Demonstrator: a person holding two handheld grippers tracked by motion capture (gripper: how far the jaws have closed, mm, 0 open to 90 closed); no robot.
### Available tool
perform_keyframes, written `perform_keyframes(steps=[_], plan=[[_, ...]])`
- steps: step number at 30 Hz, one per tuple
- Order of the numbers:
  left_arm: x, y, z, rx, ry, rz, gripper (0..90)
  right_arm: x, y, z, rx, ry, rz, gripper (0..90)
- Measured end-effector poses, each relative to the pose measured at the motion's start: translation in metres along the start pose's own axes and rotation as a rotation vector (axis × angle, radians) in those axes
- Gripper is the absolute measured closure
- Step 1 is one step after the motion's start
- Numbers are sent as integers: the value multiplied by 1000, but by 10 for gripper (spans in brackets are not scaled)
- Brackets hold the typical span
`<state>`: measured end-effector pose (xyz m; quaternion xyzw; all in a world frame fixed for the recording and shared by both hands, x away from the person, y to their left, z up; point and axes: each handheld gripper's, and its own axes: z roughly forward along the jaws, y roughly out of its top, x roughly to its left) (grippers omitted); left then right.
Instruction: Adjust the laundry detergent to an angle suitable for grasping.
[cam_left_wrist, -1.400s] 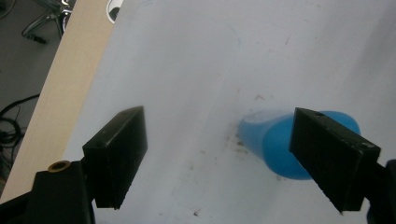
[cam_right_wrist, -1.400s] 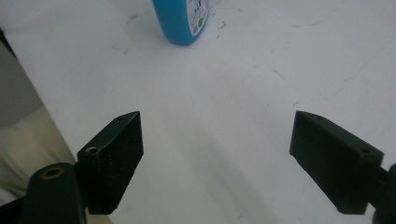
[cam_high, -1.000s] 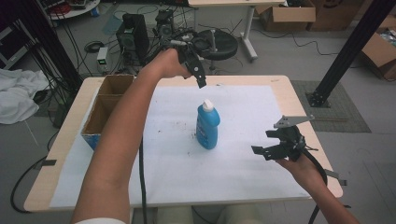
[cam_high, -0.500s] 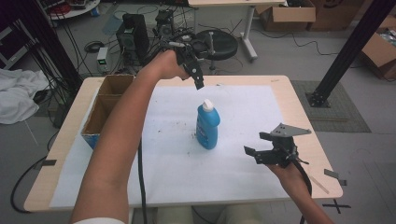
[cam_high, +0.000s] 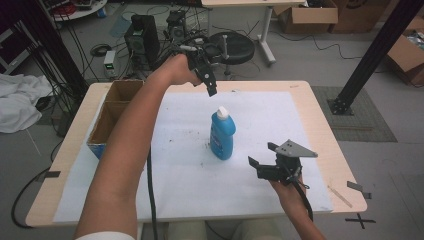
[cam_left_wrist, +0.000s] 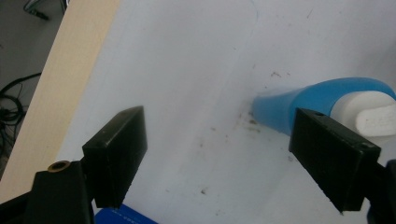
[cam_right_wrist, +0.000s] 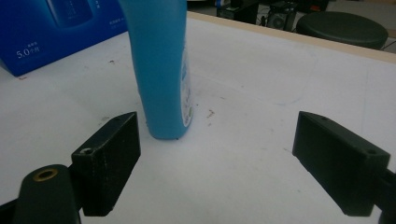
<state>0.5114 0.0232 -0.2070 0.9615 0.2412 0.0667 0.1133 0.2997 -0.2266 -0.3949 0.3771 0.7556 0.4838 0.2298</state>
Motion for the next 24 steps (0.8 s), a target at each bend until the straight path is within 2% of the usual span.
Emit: perform_keyframes(steps=[1, 2, 6, 8, 24], plan=[[0, 0, 0, 0, -1, 1, 200, 0, 0, 0, 0, 0, 0, 150], [0, 1, 1, 0, -1, 5, 200, 6, 1, 6, -7, -2, -16, 150], [0, 1, 1, 1, -1, 8, 200, 12, 4, 14, -15, 8, -12, 150], [0, 2, 2, 4, -2, 11, 200, 17, 7, 23, -19, 18, -6, 150], [1, 2, 5, 11, -14, 8, 200, 32, 21, 61, -29, 50, -6, 149]])
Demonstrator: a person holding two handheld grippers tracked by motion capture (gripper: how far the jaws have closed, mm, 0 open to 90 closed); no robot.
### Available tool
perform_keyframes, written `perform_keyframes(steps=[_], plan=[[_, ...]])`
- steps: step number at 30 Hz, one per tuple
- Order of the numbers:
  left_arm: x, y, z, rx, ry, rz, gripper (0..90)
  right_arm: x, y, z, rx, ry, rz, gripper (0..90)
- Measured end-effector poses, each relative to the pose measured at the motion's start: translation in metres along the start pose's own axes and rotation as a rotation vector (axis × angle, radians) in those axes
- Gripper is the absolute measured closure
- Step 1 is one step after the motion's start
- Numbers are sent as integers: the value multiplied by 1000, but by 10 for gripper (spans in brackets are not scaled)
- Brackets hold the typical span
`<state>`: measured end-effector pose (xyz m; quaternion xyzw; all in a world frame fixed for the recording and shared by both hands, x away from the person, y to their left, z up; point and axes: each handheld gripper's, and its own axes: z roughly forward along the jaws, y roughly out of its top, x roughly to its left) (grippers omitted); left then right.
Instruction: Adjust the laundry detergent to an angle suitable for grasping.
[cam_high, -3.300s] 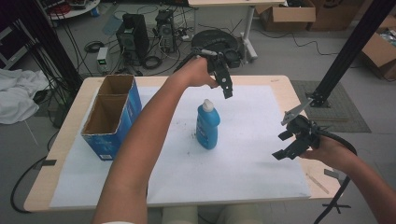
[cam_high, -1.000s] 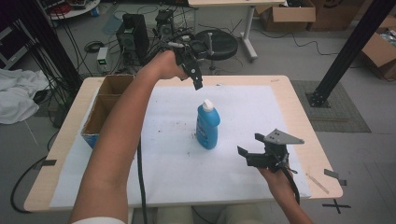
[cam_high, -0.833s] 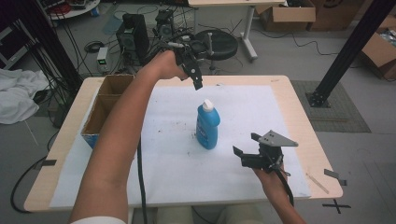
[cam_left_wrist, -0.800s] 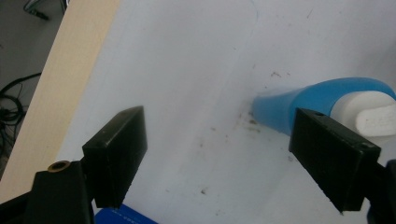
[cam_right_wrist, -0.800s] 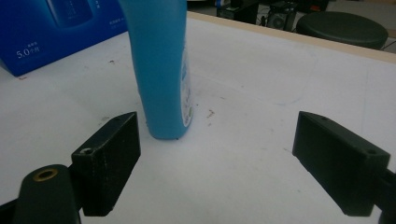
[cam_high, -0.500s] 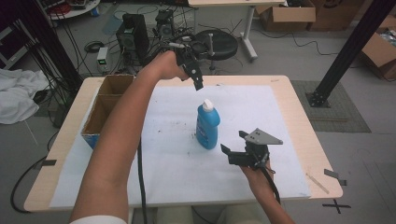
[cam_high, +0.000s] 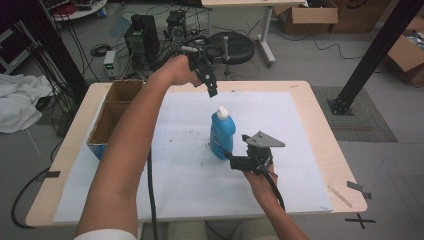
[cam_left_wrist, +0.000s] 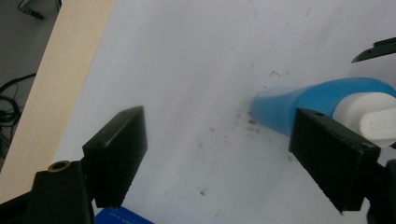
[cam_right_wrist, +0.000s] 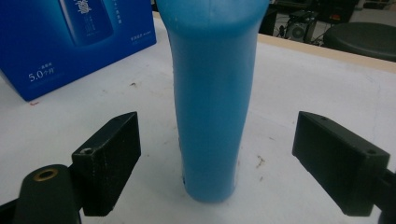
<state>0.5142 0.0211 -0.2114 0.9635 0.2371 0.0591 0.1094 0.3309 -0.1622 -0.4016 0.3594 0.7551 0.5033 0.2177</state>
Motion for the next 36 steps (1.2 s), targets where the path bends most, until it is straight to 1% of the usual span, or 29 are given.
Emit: perform_keyframes(steps=[2, 4, 5, 8, 9, 13, 15, 18, 22, 23, 30, 31, 33, 36], plan=[[0, 0, 1, 1, -2, 3, 200, 1, 3, 7, -4, 0, 8, 149], [0, 0, 1, -2, -2, 2, 200, 1, 3, 9, -7, -1, 11, 149], [0, 0, 1, -3, -3, 0, 200, 1, 4, 13, -8, -2, 8, 149], [1, -1, 2, 1, -4, 0, 200, 2, 4, 17, -10, -2, 6, 149], [1, -1, 3, 2, -8, -2, 200, 2, 4, 20, -7, -4, 0, 149], [2, -2, 5, 6, -9, -2, 200, 1, 5, 27, -18, -3, 18, 149], [3, -3, 6, 2, -11, -7, 200, 2, 5, 30, -26, -6, 13, 149], [4, -4, 6, 3, -10, -6, 200, 2, 6, 35, -25, -9, 21, 149], [5, -4, 8, 8, -15, -6, 200, 3, 7, 39, -23, -17, 16, 149], [6, -4, 9, 8, -16, -12, 200, 2, 7, 43, -24, -19, 30, 149], [6, -3, 10, 7, -18, -4, 200, 3, 8, 50, -36, -38, 25, 150], [6, -4, 10, 6, -19, -9, 200, 3, 8, 51, -36, -42, 23, 151], [7, -4, 10, 6, -19, -5, 200, 3, 8, 53, -38, -39, 29, 152], [7, -5, 11, 7, -19, -7, 200, 4, 8, 56, -36, -47, 28, 161]])
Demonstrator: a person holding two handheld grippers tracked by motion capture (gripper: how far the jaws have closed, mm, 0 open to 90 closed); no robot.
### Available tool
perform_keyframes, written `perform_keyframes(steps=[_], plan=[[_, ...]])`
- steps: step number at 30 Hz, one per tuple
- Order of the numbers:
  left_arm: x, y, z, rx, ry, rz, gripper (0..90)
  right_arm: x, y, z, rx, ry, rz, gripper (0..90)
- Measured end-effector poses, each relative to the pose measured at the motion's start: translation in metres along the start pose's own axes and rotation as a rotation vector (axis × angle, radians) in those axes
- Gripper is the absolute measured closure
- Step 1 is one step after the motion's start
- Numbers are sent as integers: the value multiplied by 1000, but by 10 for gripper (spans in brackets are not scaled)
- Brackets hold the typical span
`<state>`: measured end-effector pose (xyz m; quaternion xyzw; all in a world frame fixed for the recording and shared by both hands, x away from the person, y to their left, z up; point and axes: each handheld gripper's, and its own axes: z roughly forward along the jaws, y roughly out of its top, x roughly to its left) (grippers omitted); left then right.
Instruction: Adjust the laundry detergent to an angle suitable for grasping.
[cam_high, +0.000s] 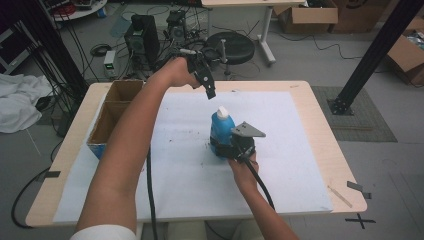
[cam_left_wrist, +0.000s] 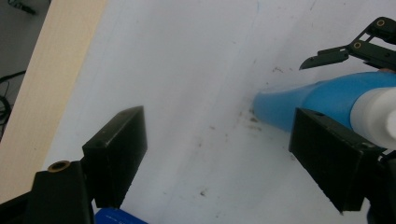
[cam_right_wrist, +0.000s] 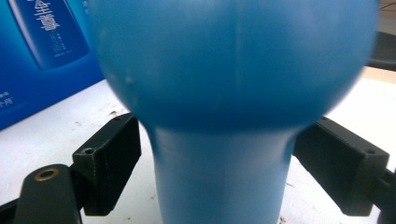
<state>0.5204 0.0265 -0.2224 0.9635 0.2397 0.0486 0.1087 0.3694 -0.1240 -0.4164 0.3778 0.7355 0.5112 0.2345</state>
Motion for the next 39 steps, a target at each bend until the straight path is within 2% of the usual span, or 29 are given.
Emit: perform_keyframes(steps=[21, 27, 32, 36, 39], plan=[[1, -3, 0, -1, 4, 1, 201, -2, -2, 3, 4, 4, 16, 249], [1, -4, 0, 1, 7, -2, 201, -2, -2, 3, 5, 3, 6, 281], [0, -3, 0, 3, 6, 3, 201, -2, -1, 3, 4, 9, 1, 339], [0, -4, 0, 2, 6, 4, 201, 0, -1, 2, 3, 10, -14, 421], [0, -4, 0, 3, 6, 2, 201, 3, 0, 1, 1, -10, -35, 435]])
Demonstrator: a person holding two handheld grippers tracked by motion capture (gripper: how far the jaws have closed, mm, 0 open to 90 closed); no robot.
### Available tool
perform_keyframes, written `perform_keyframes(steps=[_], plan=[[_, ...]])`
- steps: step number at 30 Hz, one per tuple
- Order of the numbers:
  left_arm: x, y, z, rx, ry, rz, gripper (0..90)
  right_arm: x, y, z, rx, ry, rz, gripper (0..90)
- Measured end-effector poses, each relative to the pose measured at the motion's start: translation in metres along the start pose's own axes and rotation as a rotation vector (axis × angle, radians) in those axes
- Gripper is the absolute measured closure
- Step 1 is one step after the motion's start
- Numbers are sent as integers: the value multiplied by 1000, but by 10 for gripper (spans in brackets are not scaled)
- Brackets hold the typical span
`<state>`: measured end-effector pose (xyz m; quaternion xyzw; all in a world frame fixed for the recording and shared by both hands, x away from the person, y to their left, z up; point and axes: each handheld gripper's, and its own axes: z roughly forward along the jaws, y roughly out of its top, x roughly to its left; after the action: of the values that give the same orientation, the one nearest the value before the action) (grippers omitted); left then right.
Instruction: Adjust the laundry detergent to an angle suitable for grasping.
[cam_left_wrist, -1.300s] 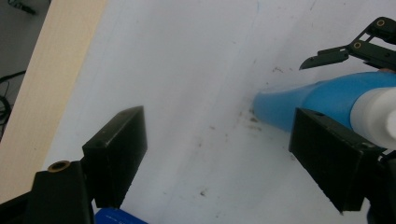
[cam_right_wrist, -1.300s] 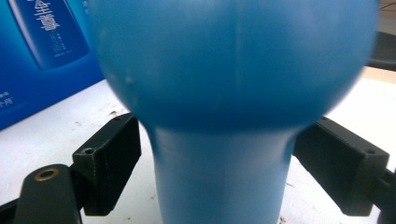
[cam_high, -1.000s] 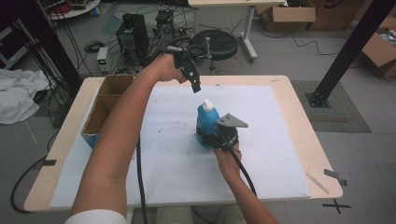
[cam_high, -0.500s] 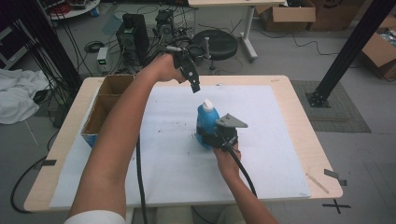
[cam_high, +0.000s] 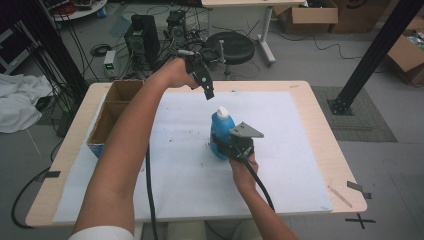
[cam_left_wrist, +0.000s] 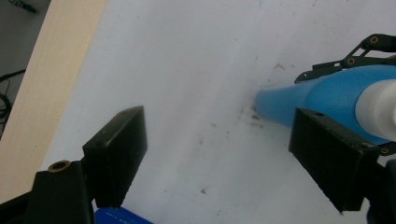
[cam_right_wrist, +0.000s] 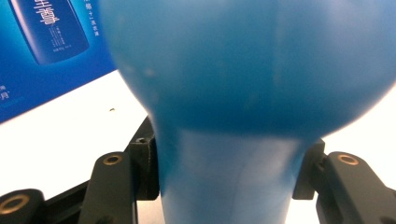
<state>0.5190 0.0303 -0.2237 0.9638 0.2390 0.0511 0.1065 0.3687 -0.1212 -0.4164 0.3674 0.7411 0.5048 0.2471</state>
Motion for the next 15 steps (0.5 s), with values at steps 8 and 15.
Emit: perform_keyframes(steps=[8, 15], plan=[[1, -2, 0, -4, 1, -6, 201, 1, 3, -6, -9, 18, -21, 443], [2, -3, 0, -9, 4, -9, 201, -13, 18, -33, -34, 233, -100, 443]])
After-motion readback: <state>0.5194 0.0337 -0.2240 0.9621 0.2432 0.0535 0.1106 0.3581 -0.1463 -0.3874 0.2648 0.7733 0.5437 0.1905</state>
